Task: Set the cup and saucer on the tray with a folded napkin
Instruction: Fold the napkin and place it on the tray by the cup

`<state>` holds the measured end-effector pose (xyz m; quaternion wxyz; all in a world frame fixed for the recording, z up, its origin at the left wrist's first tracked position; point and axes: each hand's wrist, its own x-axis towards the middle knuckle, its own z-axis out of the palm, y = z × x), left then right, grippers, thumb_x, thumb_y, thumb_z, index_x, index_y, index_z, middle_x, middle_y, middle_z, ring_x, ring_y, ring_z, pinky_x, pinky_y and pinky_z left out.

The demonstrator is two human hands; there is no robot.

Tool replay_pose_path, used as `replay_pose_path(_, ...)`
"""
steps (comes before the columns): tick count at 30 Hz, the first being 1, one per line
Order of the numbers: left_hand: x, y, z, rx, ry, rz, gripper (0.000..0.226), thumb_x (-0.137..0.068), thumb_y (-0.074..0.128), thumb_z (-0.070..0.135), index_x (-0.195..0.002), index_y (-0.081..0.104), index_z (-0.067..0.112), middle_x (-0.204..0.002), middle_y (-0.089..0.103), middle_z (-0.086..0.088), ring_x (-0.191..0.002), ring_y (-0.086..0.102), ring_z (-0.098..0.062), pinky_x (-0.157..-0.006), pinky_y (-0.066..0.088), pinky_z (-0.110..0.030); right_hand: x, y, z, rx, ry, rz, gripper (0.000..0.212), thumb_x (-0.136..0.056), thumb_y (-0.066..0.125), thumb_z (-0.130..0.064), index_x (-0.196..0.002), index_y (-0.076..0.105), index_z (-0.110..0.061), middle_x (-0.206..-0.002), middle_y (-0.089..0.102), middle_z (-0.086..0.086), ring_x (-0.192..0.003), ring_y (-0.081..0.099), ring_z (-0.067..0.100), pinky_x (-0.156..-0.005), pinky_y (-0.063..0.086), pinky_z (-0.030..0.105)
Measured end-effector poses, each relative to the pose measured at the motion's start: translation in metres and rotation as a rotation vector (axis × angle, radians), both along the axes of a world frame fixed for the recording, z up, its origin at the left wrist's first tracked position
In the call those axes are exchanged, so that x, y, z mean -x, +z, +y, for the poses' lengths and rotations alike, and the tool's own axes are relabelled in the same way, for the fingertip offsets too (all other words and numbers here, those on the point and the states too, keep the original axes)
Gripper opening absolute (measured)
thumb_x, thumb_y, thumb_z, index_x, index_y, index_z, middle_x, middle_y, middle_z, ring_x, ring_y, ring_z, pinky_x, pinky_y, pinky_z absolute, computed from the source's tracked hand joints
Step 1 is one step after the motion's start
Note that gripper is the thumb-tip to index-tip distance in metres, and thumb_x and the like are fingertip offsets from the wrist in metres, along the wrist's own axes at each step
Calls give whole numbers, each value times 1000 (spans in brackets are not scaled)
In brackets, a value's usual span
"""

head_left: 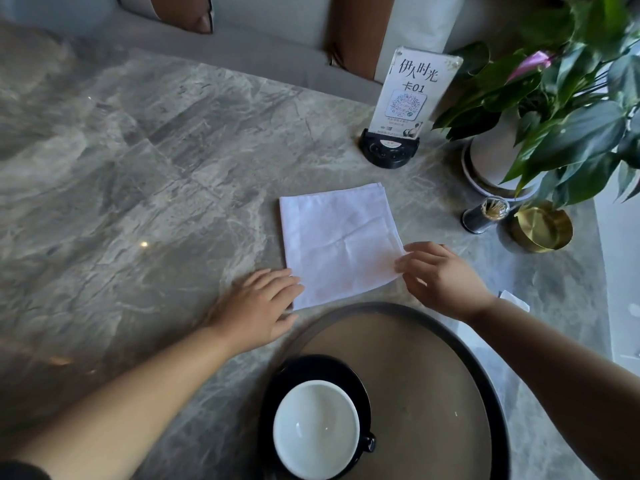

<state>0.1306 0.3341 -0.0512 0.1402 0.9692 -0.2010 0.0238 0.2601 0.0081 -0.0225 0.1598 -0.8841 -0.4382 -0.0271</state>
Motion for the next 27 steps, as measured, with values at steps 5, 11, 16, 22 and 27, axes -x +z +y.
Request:
replay_pose_path(5,-11,19,-5,346,226,42,20,-84,51,20,-88,68,10,-84,69,-3,-78,64,-25,-71,47,-33,-1,18,11,-187,-218,234,15,-91,57,-18,-101,67,-14,-96,71,5,-73,60,0,-72,46,17)
replay_pose_path(11,-45,36,-9,611,551,140,13,-95,43,26,-89,53,20,-73,54,7,-68,48,-13,-62,41,-34,-17,23,32,-405,-506,499,9,-95,49,-28,-98,57,-32,-83,63,-15,-75,57,-1,-62,43,13)
replay_pose_path(16,-98,29,-8,462,667,169,21,-99,36,28,-99,49,12,-85,64,-18,-76,56,-37,-64,44,-41,-48,4,54,-402,-691,531,17,-94,47,-28,-103,60,-24,-88,64,-8,-85,59,10,-71,44,28)
replay_pose_path(22,-139,11,0,222,670,148,22,-99,35,29,-99,47,11,-83,65,-21,-66,54,-35,-58,41,-38,-83,-18,75,-241,-883,509,32,-90,42,-35,-117,56,-27,-109,68,7,-96,60,30,-70,41,30)
replay_pose_path(27,-152,0,0,-6,662,168,20,-99,38,24,-102,49,7,-82,66,-23,-64,56,-37,-52,34,-36,-91,-32,80,-43,-874,343,34,-92,41,-36,-121,52,-23,-117,64,9,-93,60,37,-67,39,34)
